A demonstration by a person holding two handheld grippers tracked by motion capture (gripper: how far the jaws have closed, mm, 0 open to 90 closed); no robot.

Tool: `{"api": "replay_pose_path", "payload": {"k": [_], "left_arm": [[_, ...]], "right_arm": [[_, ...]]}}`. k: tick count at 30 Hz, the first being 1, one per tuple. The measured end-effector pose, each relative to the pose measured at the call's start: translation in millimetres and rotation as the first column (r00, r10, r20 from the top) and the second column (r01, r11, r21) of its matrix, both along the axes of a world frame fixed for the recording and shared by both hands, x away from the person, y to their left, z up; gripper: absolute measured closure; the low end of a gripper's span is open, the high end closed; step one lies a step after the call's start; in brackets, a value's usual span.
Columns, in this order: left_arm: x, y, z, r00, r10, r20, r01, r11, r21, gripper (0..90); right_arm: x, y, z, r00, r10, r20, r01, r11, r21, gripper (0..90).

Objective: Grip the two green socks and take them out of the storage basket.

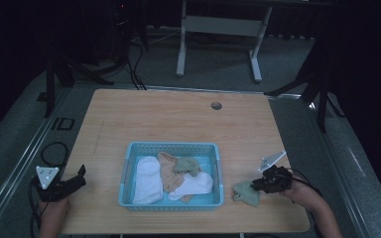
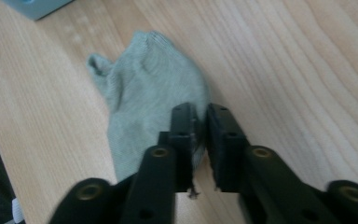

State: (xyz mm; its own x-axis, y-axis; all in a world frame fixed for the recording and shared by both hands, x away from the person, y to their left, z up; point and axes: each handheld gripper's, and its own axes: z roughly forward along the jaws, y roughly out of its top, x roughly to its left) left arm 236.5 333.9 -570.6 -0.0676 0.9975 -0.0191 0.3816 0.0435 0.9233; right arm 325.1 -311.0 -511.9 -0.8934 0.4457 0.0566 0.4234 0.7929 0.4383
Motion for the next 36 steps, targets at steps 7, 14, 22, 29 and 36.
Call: {"api": "replay_pose_path", "payload": {"k": [7, 14, 22, 29, 36], "left_arm": [[0.0, 0.0, 0.0, 1.0, 0.0, 0.0, 0.0, 1.0, 0.0, 0.4], [0.0, 0.0, -0.1, 1.0, 0.0, 0.0, 0.0, 1.0, -0.001, 0.3], [-0.1, 0.1, 0.0, 1.0, -0.001, 0.0, 0.001, 1.0, -0.001, 0.4], [0.0, 0.3, 0.0, 1.0, -0.002, 0.0, 0.002, 1.0, -0.002, 0.4], [0.1, 0.4, -0.1, 1.0, -0.002, 0.002, 0.002, 1.0, -0.005, 0.3]], "right_arm": [[5.5, 5.4, 24.8, 0.999, -0.005, 0.045, 0.005, 1.0, 0.014, 64.5], [8.9, 21.8, 52.2, 0.9962, 0.03, 0.082, -0.032, 0.999, 0.024, 63.1], [12.9, 49.6, 75.1, 0.9901, 0.086, 0.111, -0.089, 0.996, 0.023, 59.1], [14.3, 75.5, 84.7, 0.9813, 0.143, 0.13, -0.146, 0.989, 0.015, 58.2], [14.8, 103.3, 87.1, 0.9654, 0.218, 0.142, -0.22, 0.975, -0.003, 56.6]]}}
